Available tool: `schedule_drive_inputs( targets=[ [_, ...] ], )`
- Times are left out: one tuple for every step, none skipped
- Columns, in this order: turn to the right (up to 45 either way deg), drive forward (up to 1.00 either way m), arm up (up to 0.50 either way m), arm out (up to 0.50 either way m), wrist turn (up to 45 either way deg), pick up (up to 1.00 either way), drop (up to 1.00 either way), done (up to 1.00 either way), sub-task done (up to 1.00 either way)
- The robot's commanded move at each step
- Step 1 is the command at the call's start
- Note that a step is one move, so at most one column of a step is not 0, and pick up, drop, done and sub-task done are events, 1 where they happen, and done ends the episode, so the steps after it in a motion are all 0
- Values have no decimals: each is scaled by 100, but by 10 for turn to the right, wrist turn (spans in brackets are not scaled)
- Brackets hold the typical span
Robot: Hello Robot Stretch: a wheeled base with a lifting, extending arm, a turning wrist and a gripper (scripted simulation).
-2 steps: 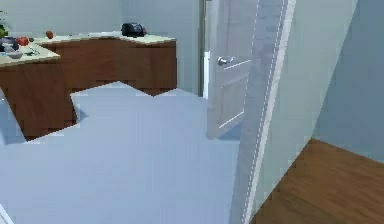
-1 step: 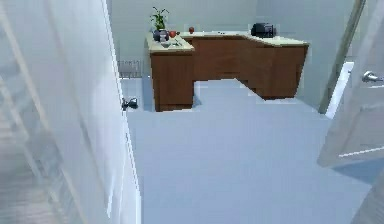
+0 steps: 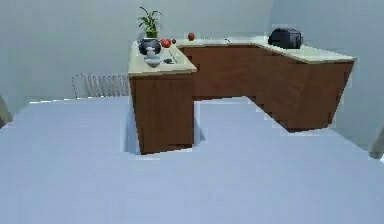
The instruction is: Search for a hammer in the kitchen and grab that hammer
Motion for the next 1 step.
schedule_drive_inputs(
  targets=[
    [-30,0,0,0,0,0,0,0,0]
  ],
)
